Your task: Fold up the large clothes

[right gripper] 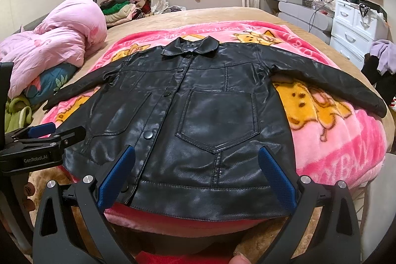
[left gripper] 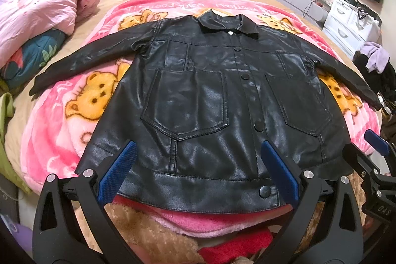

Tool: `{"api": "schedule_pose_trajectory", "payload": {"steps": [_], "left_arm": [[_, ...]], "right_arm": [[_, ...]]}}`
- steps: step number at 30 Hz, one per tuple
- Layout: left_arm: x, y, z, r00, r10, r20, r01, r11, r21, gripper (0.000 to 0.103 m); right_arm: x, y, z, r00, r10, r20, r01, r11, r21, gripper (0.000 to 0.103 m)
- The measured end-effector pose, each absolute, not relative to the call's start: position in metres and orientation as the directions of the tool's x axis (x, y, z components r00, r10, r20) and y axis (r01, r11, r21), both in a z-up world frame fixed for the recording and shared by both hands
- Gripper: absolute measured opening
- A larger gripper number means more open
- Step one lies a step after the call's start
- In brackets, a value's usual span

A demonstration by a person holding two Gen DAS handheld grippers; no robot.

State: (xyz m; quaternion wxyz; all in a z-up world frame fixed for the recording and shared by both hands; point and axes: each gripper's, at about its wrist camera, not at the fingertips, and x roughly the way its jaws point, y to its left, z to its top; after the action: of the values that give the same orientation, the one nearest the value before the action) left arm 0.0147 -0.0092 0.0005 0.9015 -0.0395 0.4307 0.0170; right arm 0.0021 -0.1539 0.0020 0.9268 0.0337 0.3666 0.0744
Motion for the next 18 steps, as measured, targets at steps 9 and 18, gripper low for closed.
{"api": "schedule_pose_trajectory", "payload": {"steps": [9, 18], "left_arm": [[0.014, -0.01, 0.0, 0.629, -0.004, -0.777, -0.064, 0.996, -0.057, 0.094], [0.032, -0.015, 0.003, 0.629, -0.006, -0.777, -0.056, 0.997, -0.054, 0.094]], "right_arm": [[0.005, -0.154, 0.003, 0.72, 0.157, -0.676, -0.106, 0.988, 0.116, 0.099], [0.024, -0.15, 0.007, 0.71, 0.145, -0.69, -0.092, 0.989, 0.113, 0.099]]}}
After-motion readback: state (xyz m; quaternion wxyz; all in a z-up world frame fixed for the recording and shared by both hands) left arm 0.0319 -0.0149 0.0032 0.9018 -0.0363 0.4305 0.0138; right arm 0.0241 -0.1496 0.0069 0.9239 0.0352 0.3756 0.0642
